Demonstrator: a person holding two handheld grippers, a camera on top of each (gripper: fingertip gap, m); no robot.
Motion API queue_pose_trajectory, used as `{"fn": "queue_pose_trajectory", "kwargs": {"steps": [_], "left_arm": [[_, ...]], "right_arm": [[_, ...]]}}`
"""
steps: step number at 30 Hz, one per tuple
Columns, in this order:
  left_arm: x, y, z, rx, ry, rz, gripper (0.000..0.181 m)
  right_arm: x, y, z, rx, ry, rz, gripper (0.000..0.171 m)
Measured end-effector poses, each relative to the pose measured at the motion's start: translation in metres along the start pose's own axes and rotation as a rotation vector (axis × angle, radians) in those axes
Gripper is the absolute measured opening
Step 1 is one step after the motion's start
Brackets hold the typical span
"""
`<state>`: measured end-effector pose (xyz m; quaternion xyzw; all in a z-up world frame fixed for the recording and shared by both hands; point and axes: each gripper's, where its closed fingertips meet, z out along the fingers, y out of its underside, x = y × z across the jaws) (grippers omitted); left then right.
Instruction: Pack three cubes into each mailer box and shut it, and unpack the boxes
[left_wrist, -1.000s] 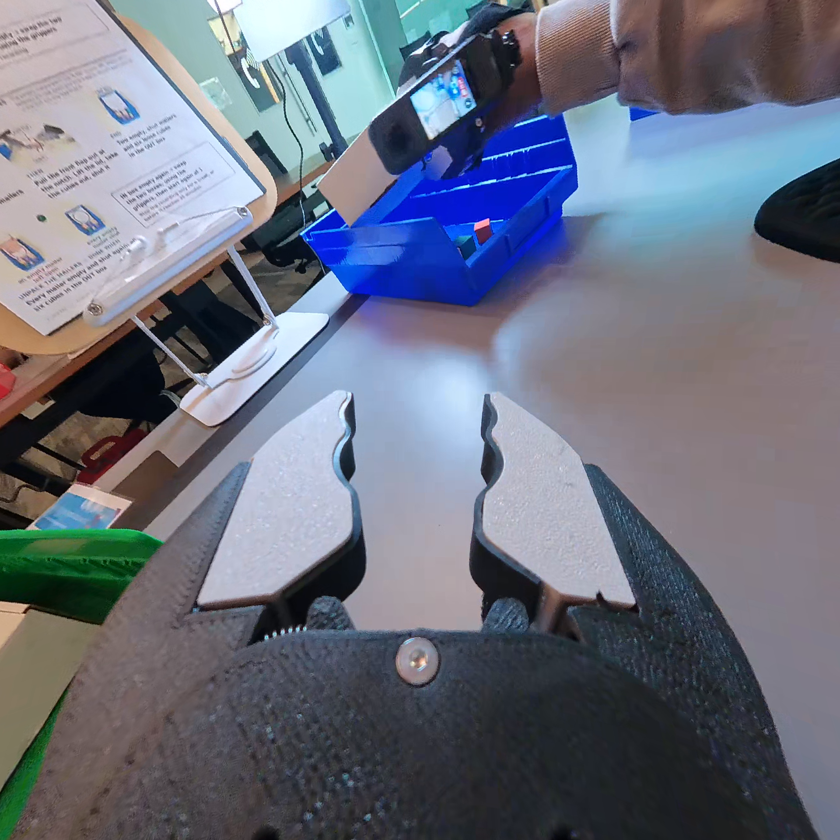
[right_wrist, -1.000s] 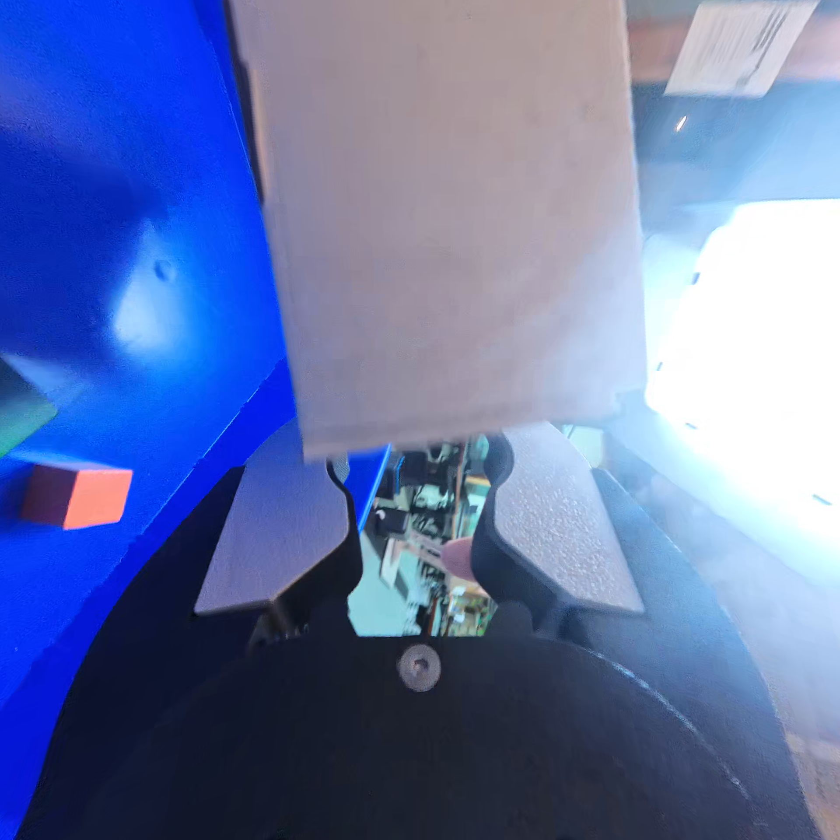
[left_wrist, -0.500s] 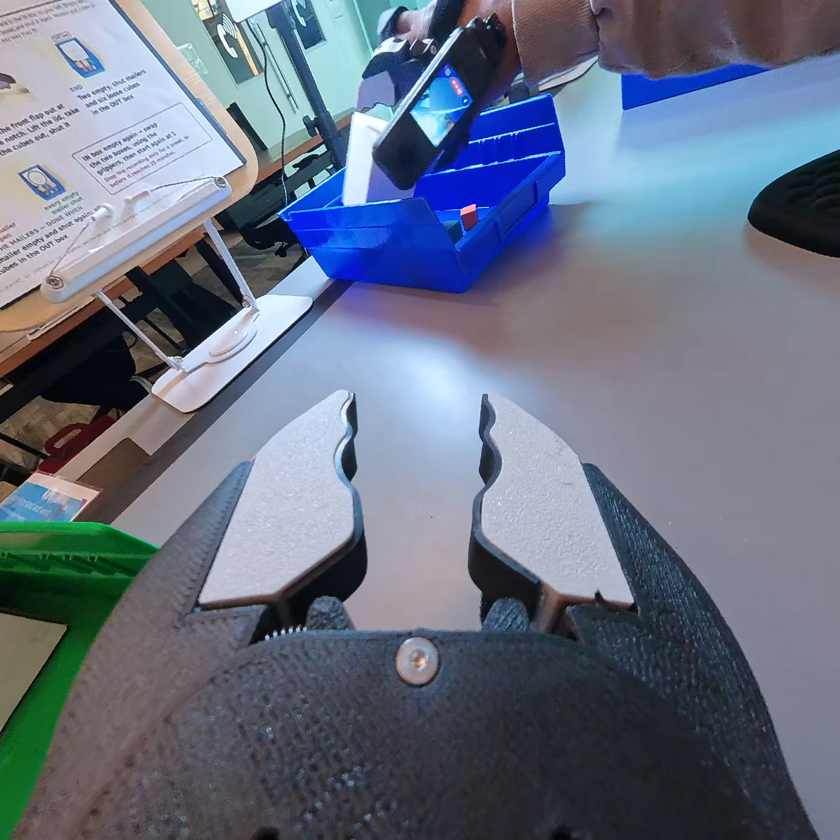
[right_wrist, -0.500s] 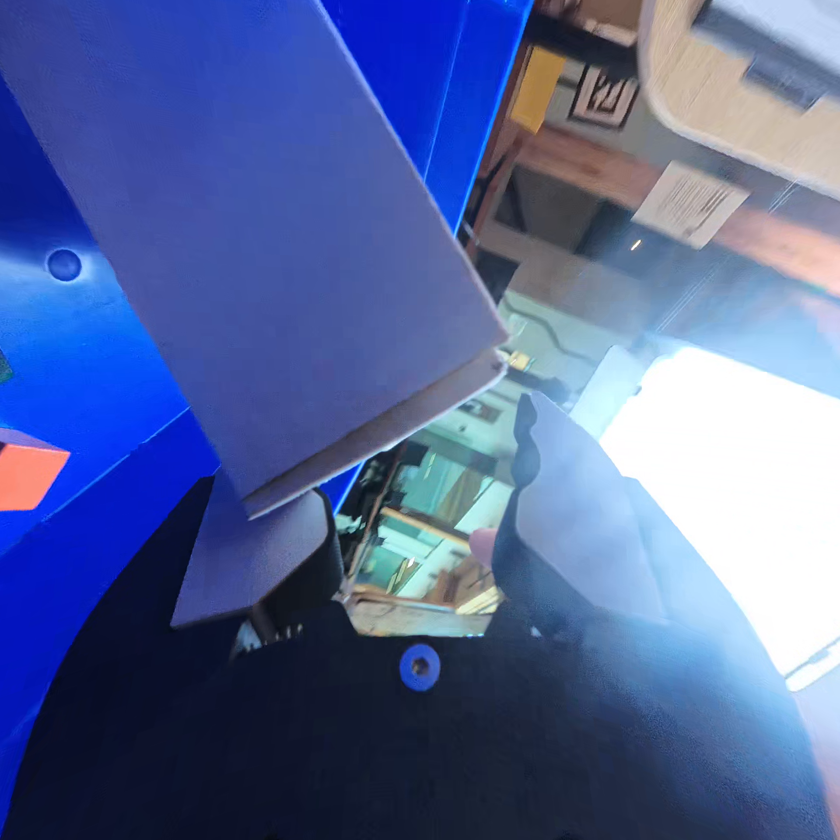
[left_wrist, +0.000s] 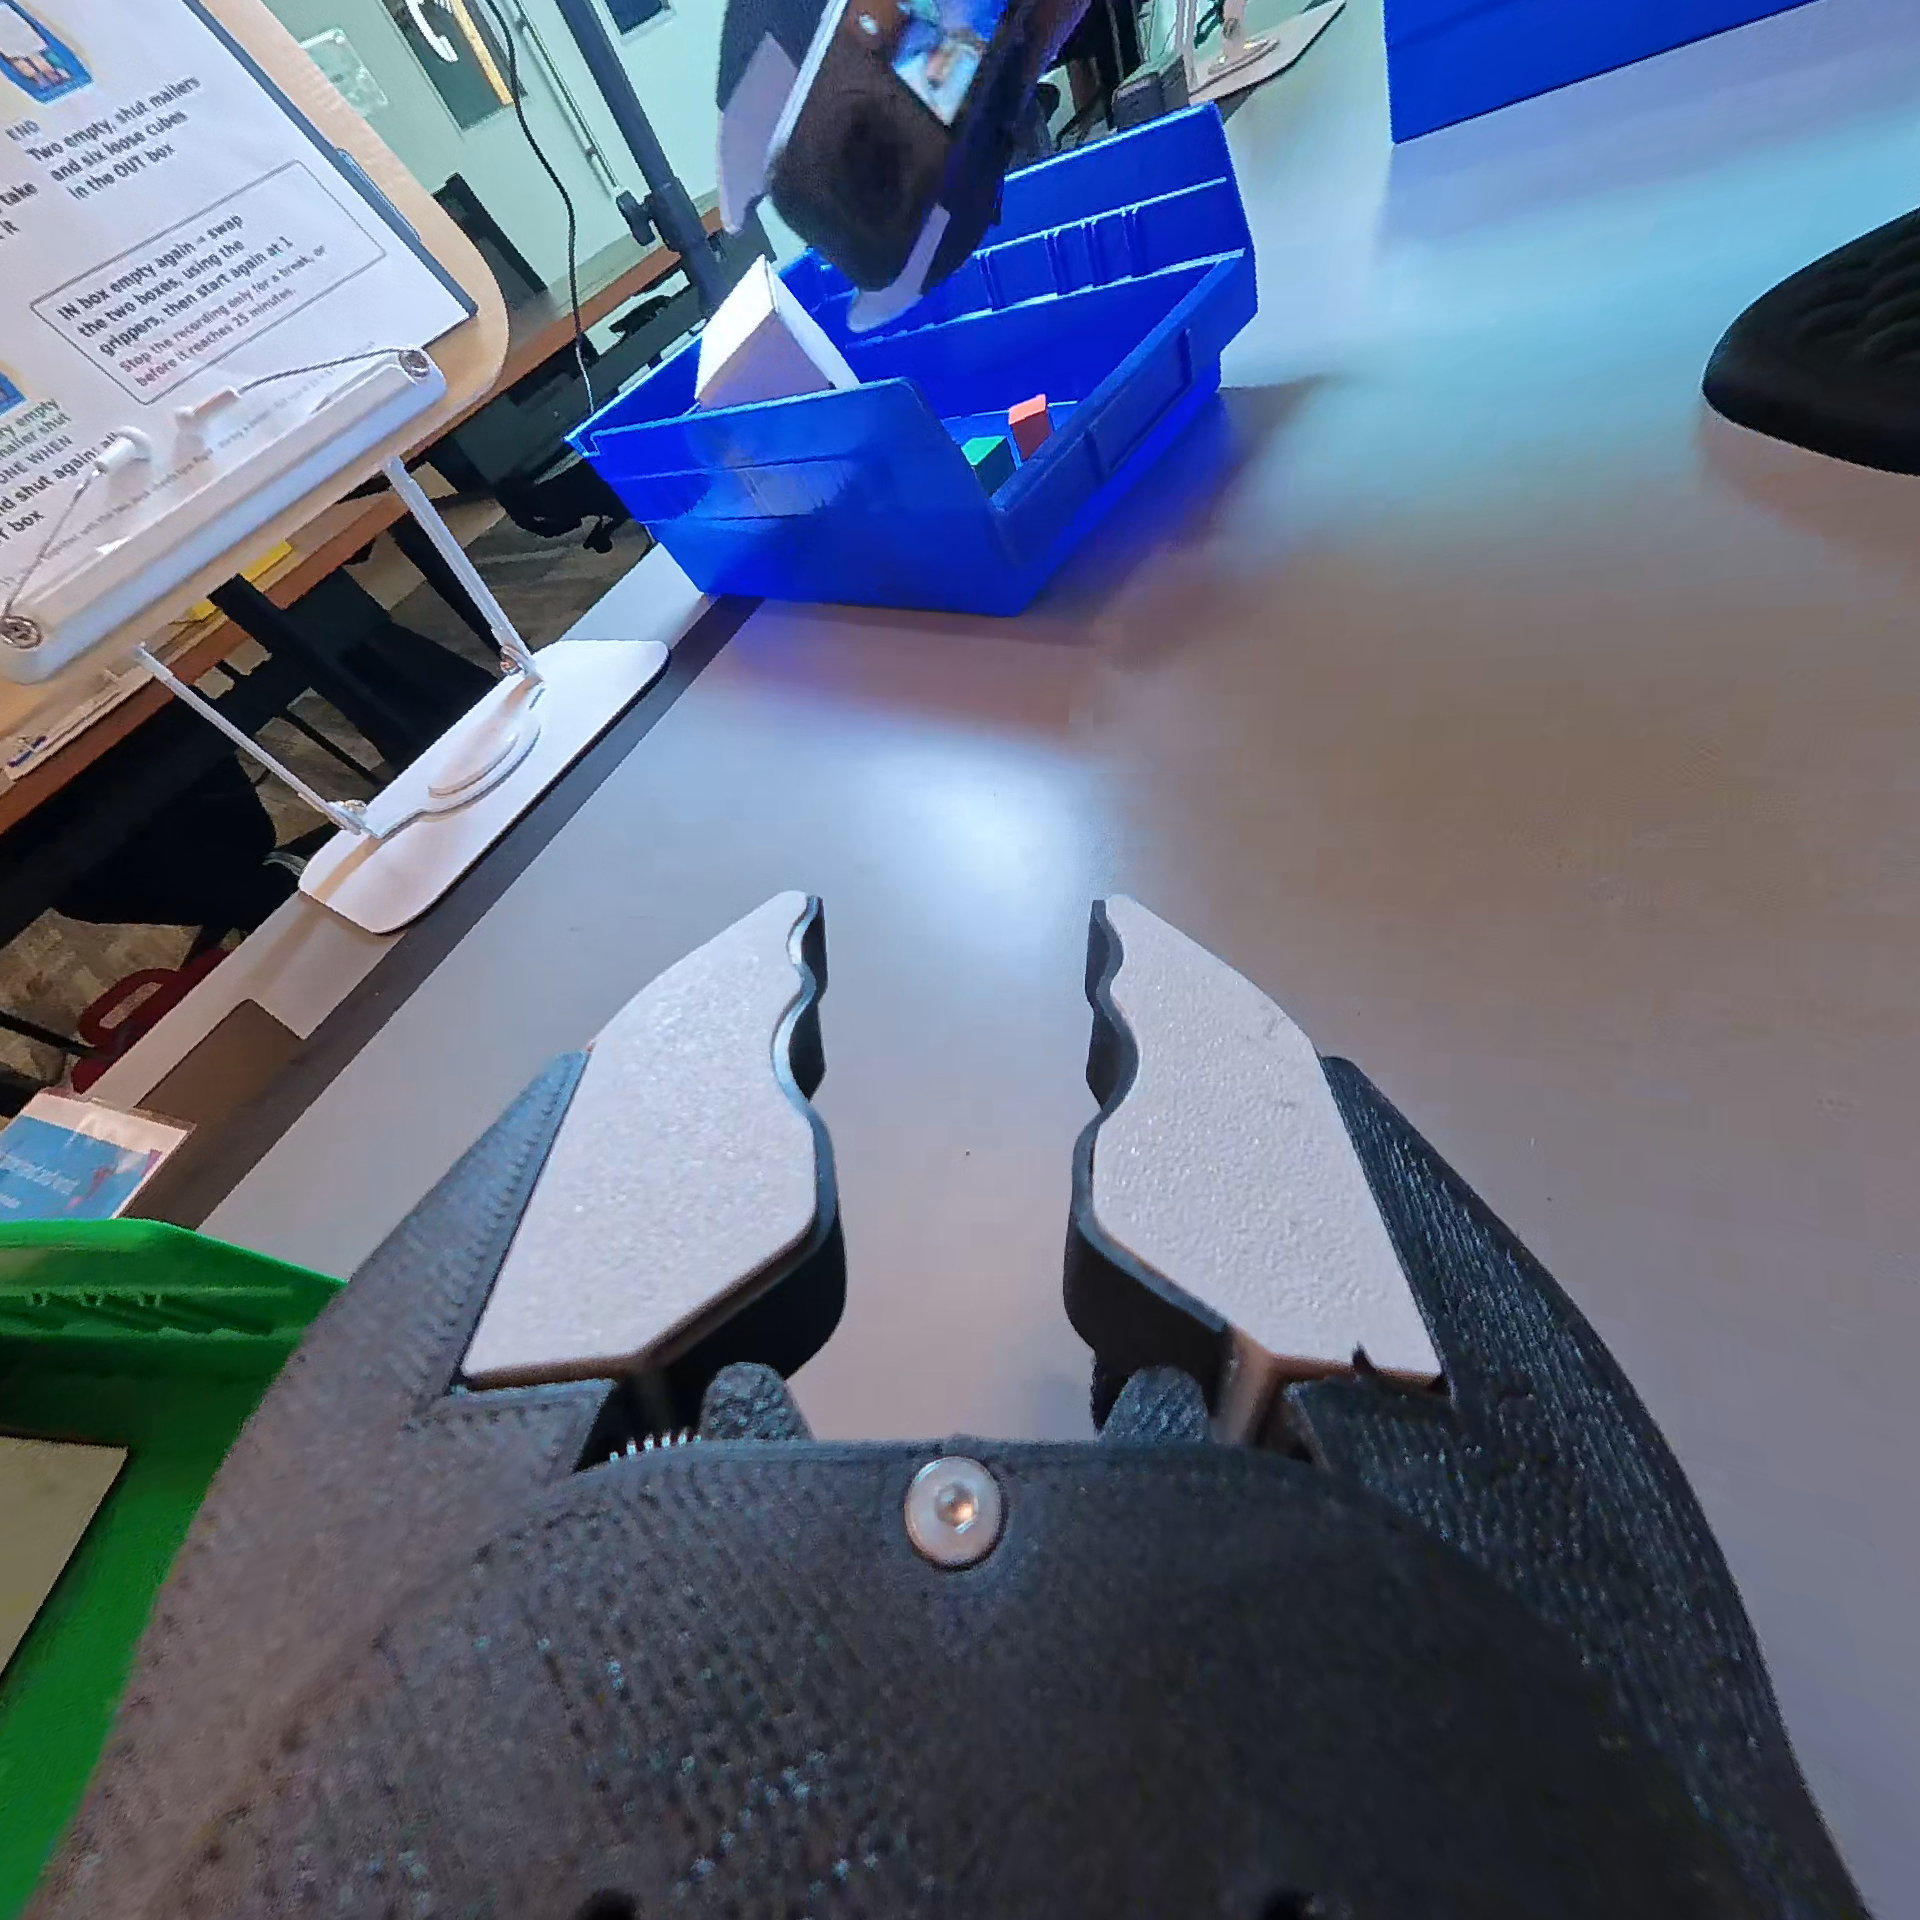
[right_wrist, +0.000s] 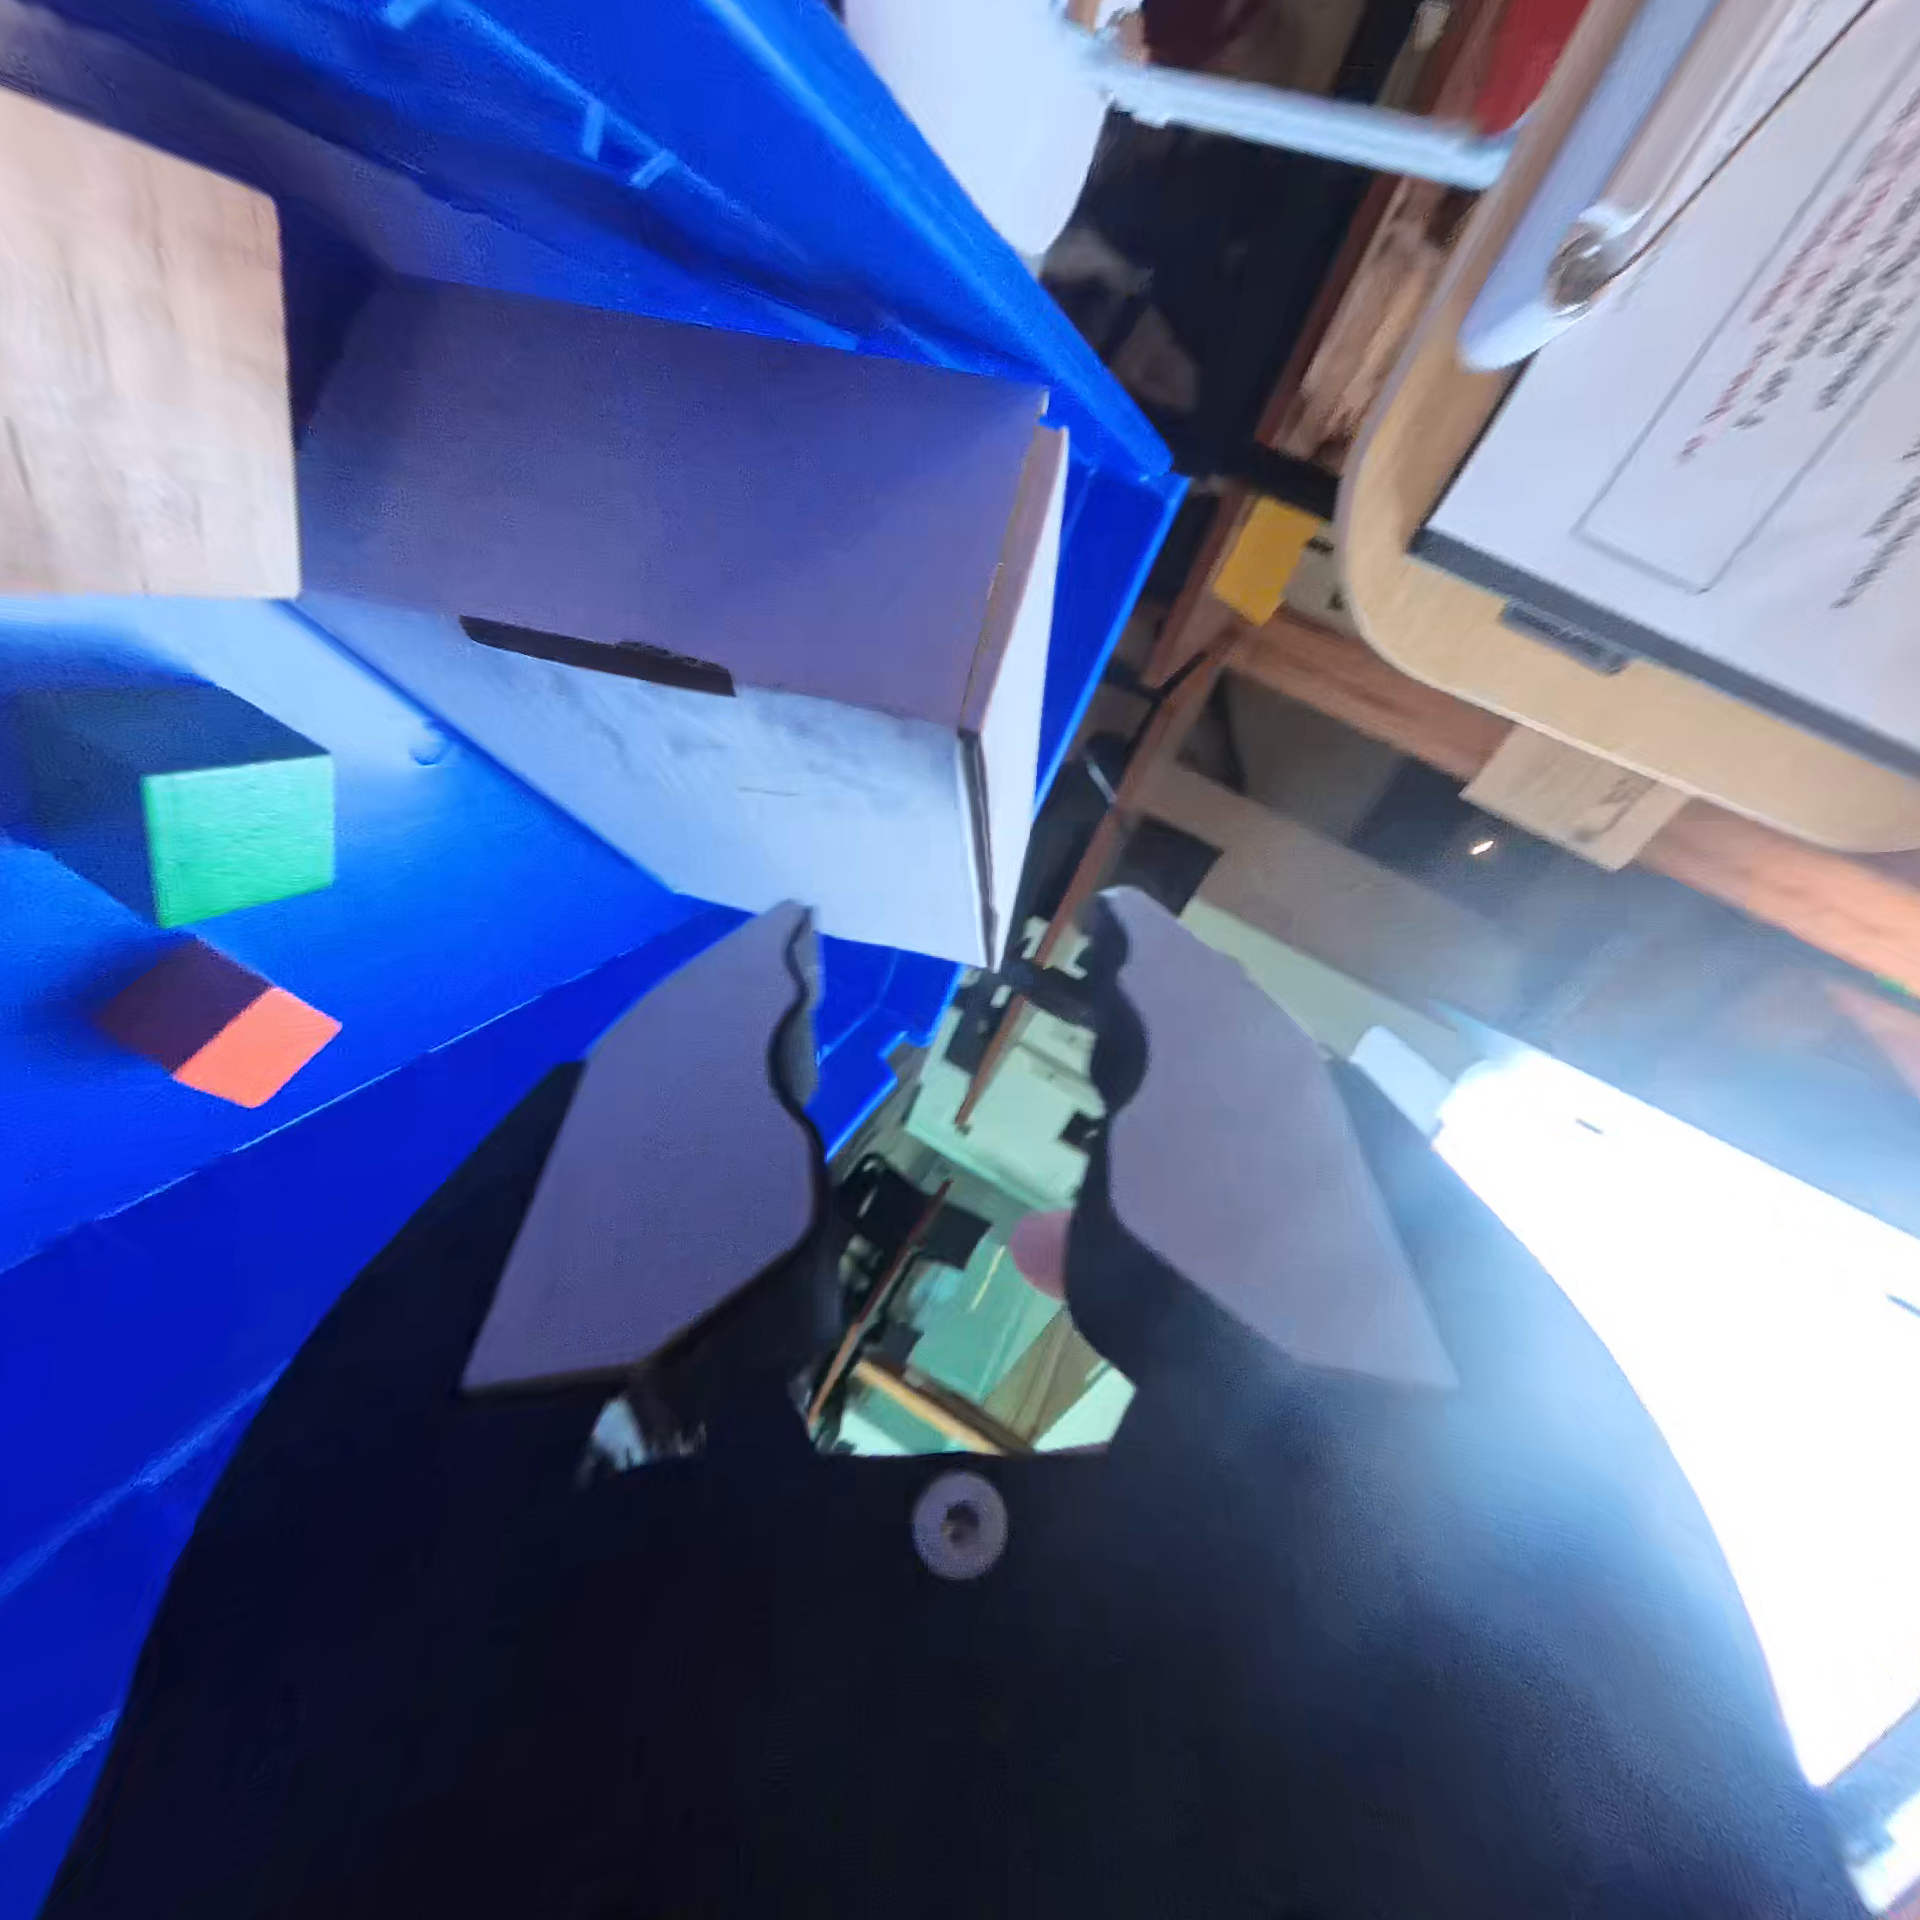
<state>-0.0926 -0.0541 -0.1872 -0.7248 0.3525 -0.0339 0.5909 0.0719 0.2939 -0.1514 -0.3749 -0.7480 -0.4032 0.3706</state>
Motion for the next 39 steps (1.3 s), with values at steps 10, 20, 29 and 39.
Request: {"fn": "queue_pose_trajectory", "kwargs": {"steps": [10,20,29,39], "left_arm": [[0.008,0.006,0.005,-0.027,0.03,0.019,0.047],[0.007,0.012,0.005,-0.029,0.071,-0.017,0.046],[0.009,0.009,0.005,-0.019,0.099,-0.041,0.041],[0.013,0.001,-0.002,-0.015,0.059,-0.001,0.039]], "right_arm": [[-0.006,0.011,0.015,0.058,-0.296,-0.251,0.093],[-0.031,0.011,0.051,0.114,-0.514,-0.419,0.079],[0.039,0.062,0.035,-0.265,-0.262,-0.086,0.068],[-0.006,0.036,0.049,-0.511,-0.146,0.323,0.07]]}}
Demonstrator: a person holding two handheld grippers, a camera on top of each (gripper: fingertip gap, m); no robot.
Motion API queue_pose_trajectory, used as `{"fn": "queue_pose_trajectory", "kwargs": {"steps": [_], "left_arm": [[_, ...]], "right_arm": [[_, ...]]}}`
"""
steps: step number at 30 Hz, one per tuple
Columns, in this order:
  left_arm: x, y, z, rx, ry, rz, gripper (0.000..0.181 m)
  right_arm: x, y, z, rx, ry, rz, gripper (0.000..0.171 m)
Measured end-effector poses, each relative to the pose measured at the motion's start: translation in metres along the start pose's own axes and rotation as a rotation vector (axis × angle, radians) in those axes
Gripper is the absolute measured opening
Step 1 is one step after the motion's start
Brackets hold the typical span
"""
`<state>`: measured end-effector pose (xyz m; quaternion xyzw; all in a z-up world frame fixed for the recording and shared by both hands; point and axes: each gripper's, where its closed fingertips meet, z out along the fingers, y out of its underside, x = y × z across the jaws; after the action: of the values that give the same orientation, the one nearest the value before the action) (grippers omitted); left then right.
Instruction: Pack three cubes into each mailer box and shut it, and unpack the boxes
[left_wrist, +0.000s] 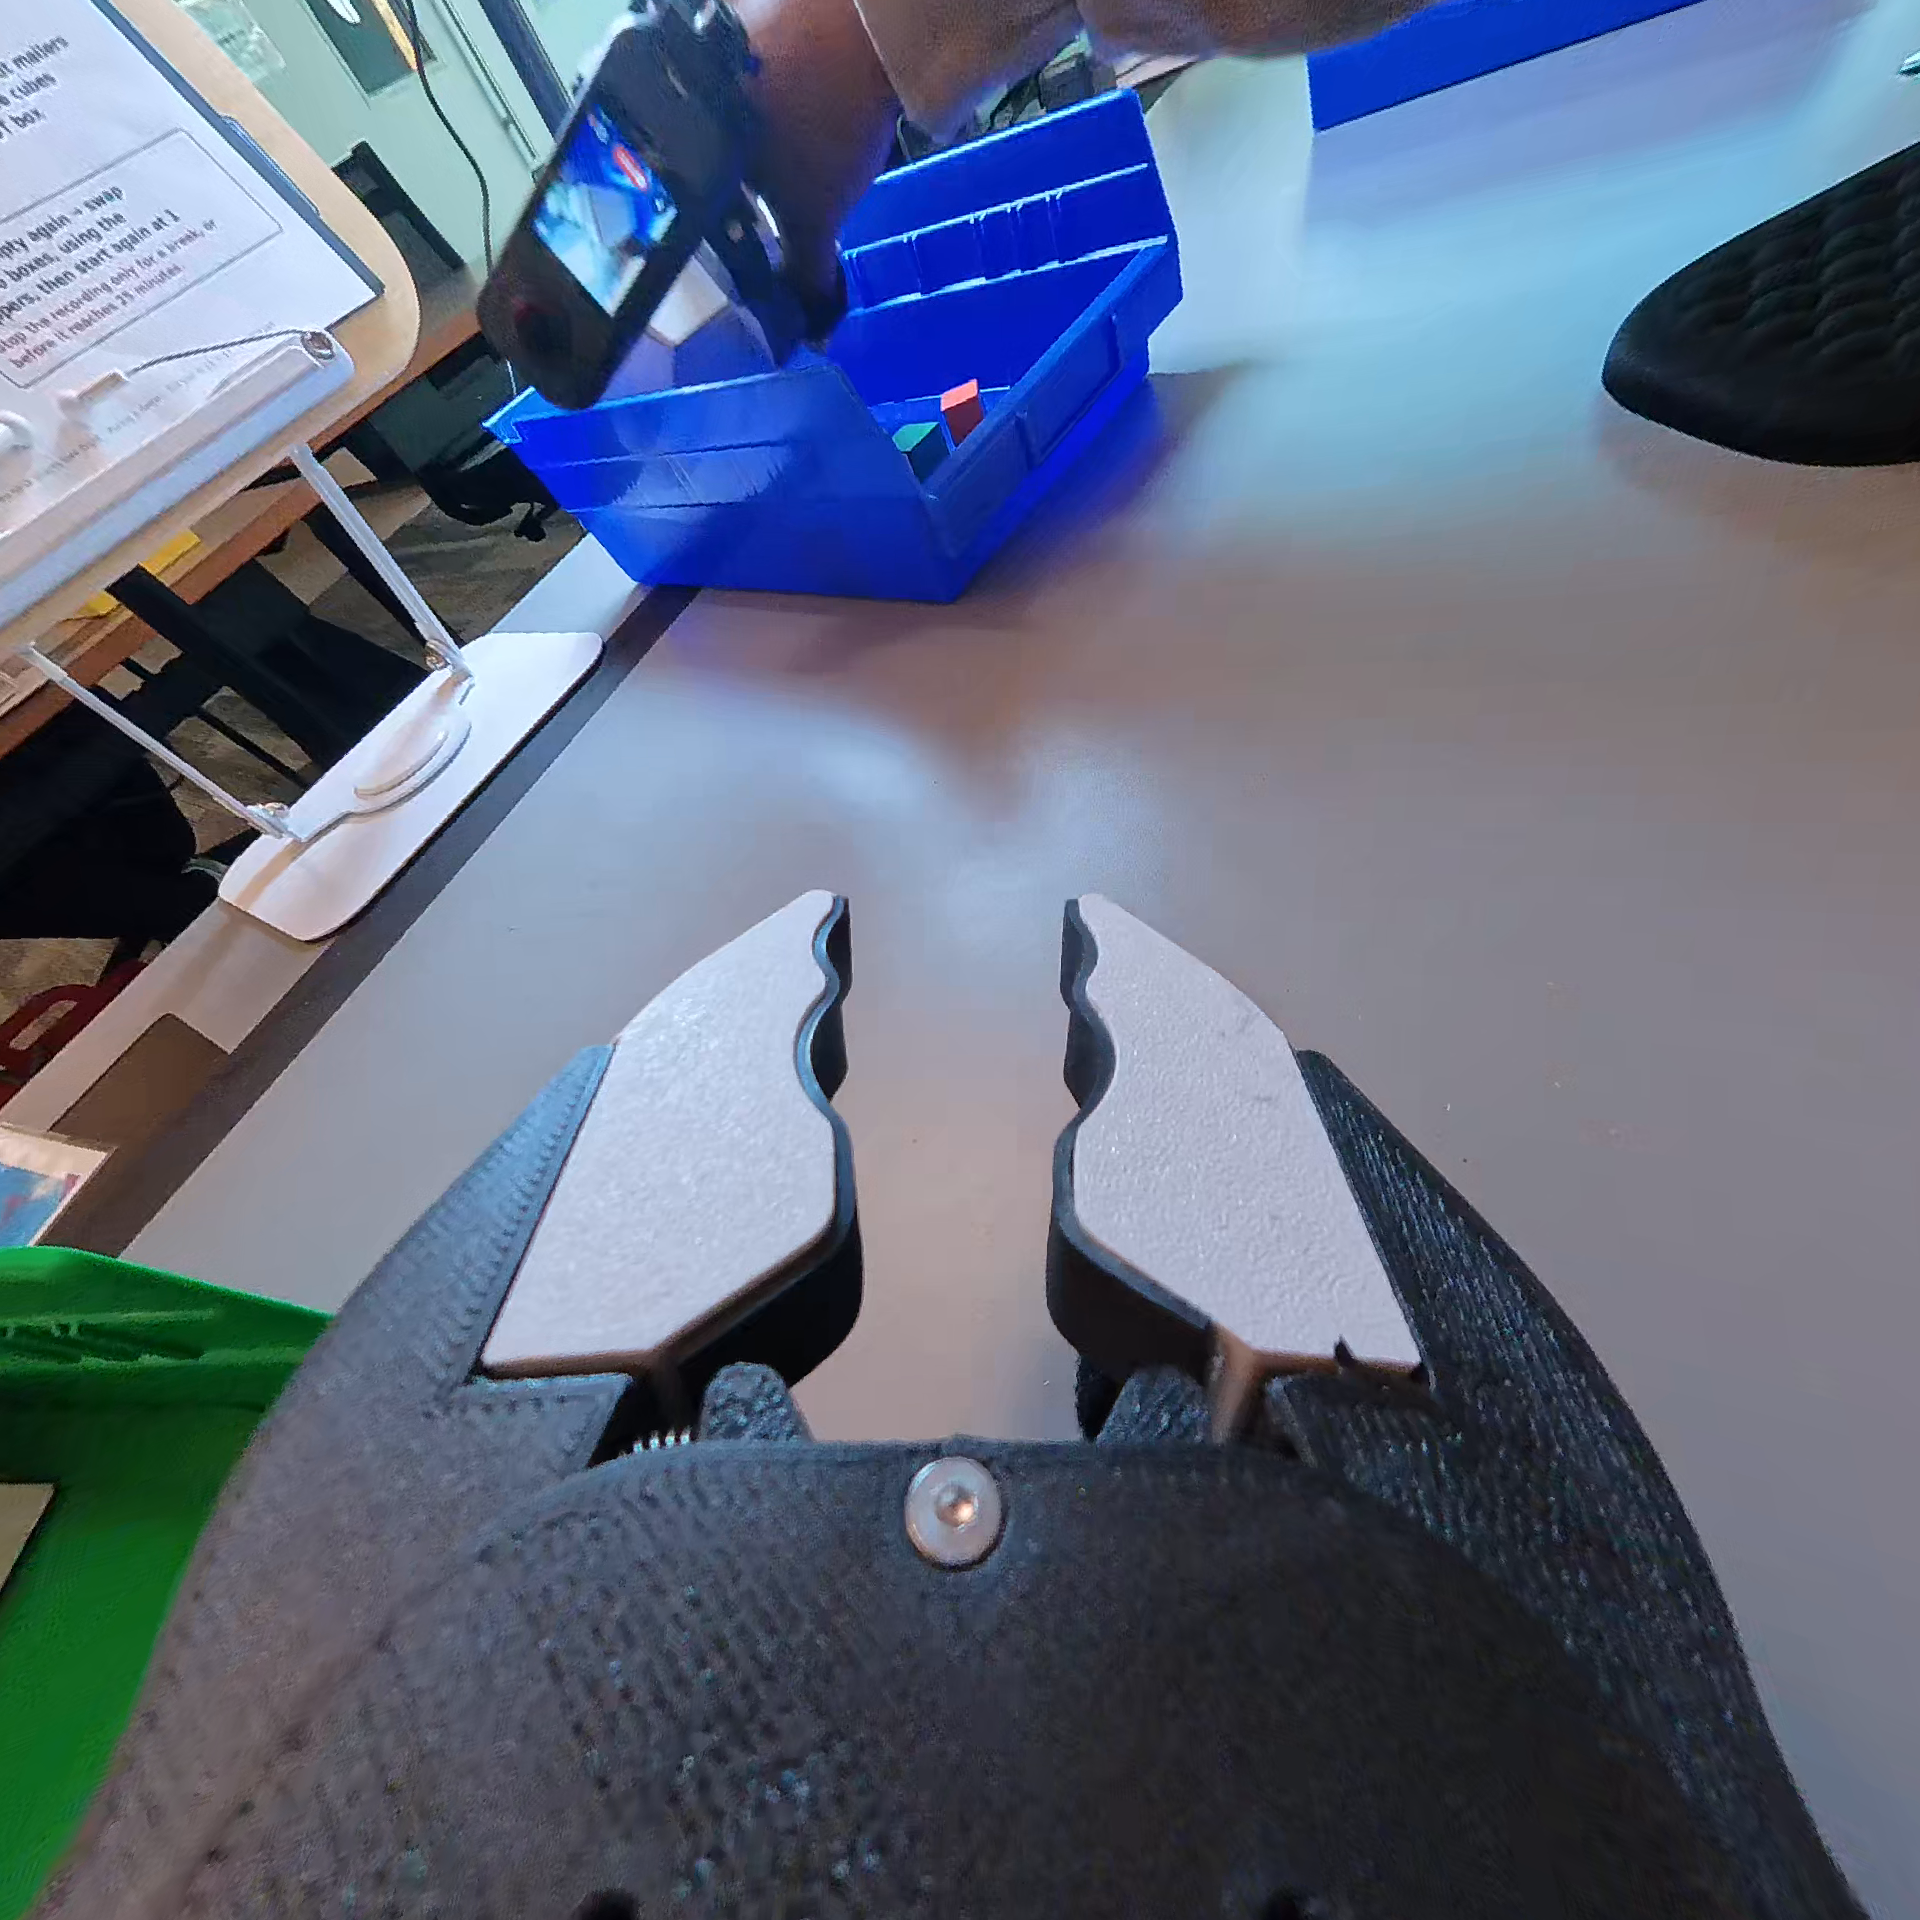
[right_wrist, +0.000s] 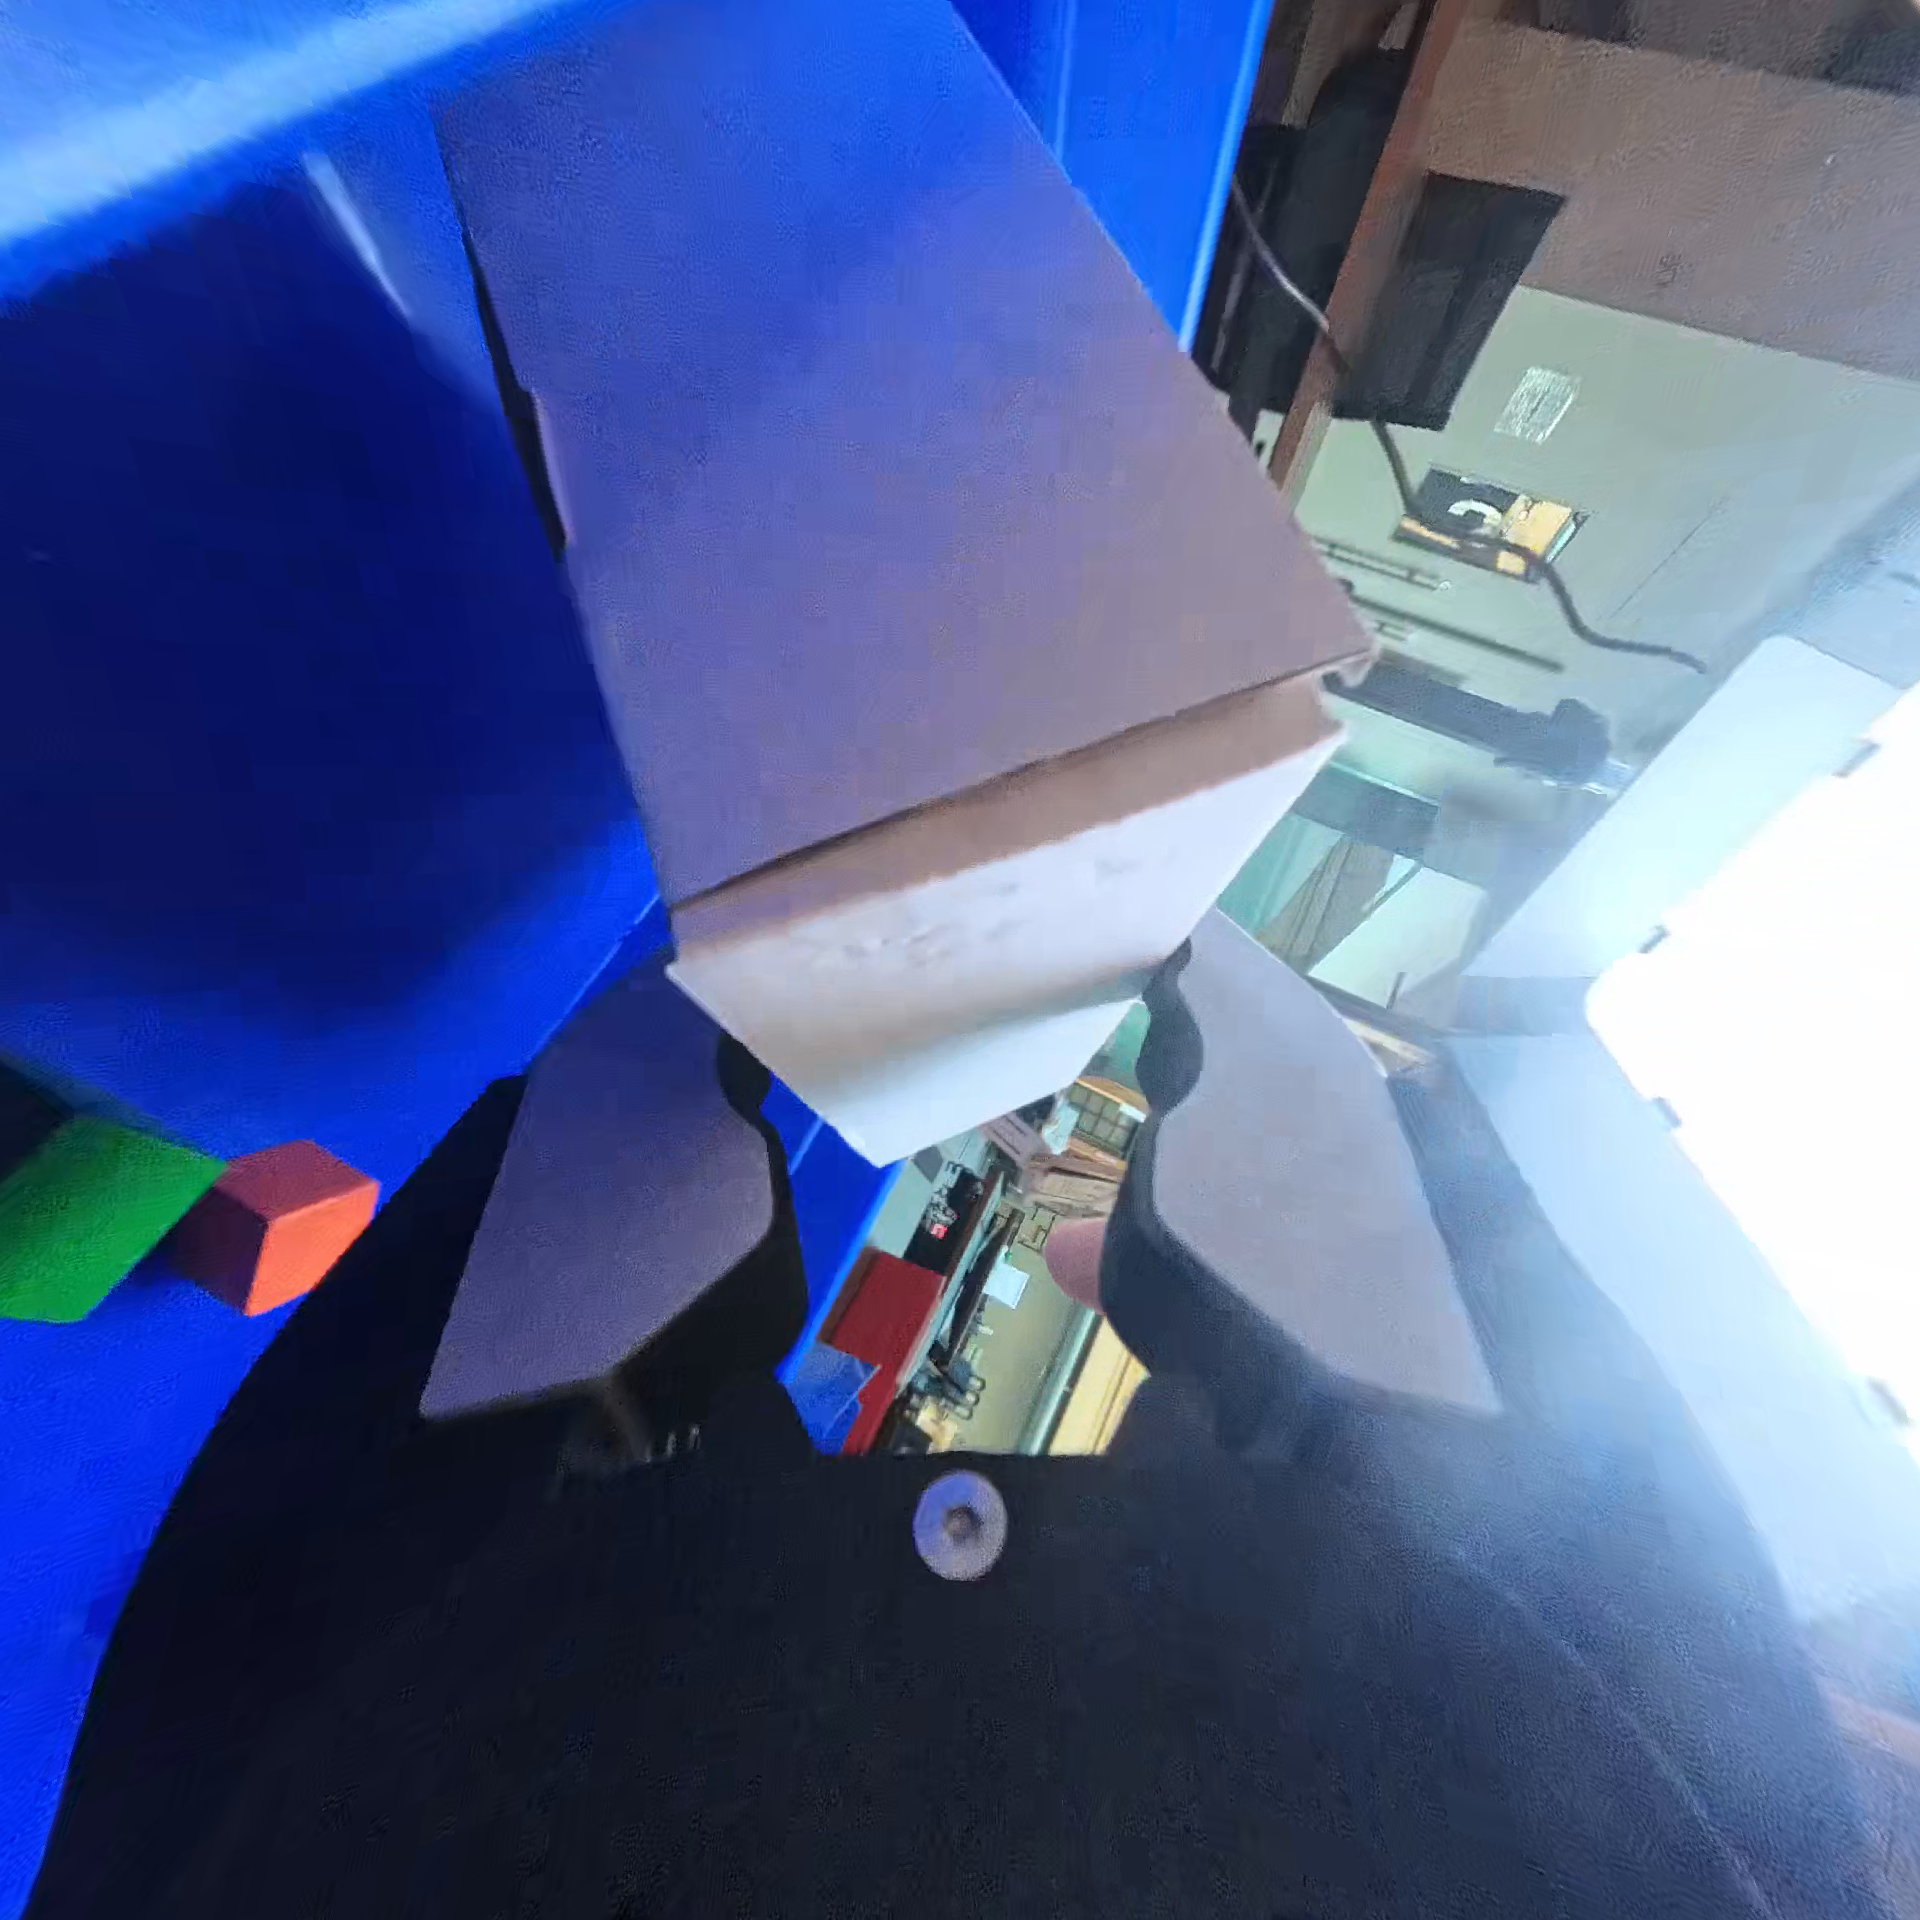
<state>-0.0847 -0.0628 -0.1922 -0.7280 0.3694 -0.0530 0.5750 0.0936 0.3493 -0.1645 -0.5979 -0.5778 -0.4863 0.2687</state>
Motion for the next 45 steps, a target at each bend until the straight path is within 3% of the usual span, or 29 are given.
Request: {"fn": "queue_pose_trajectory", "kwargs": {"steps": [6,12,15,20,28,31,35,39,43,45], "left_arm": [[0.001,0.011,0.006,-0.036,0.02,-0.027,0.039],[0.003,0.021,0.014,-0.074,0.043,-0.054,0.039],[0.004,0.025,0.016,-0.09,0.045,-0.059,0.039],[0.005,0.029,0.018,-0.11,0.039,-0.062,0.038],[0.005,0.033,0.019,-0.127,0.046,-0.064,0.038],[0.006,0.033,0.019,-0.129,0.046,-0.061,0.038],[0.005,0.033,0.019,-0.129,0.044,-0.064,0.038],[0.006,0.035,0.019,-0.139,0.043,-0.064,0.038],[0.008,0.035,0.02,-0.144,0.049,-0.061,0.037],[0.009,0.036,0.021,-0.148,0.051,-0.058,0.037]], "right_arm": [[-0.062,-0.02,-0.006,0.136,-0.224,-0.026,0.078],[-0.067,-0.03,-0.019,0.373,-0.342,-0.182,0.073],[-0.064,-0.03,-0.014,0.382,-0.359,-0.231,0.074],[-0.069,-0.025,-0.017,0.359,-0.55,-0.231,0.083],[-0.072,-0.031,-0.01,0.39,-0.56,-0.2,0.069],[-0.064,-0.023,0.007,0.321,-0.511,-0.13,0.055],[-0.061,-0.024,0.016,0.291,-0.531,-0.007,0.055],[-0.064,-0.024,0.004,0.296,-0.568,-0.057,0.054],[-0.065,-0.03,-0.001,0.335,-0.547,-0.13,0.081],[-0.068,-0.036,0.002,0.369,-0.542,-0.134,0.073]]}}
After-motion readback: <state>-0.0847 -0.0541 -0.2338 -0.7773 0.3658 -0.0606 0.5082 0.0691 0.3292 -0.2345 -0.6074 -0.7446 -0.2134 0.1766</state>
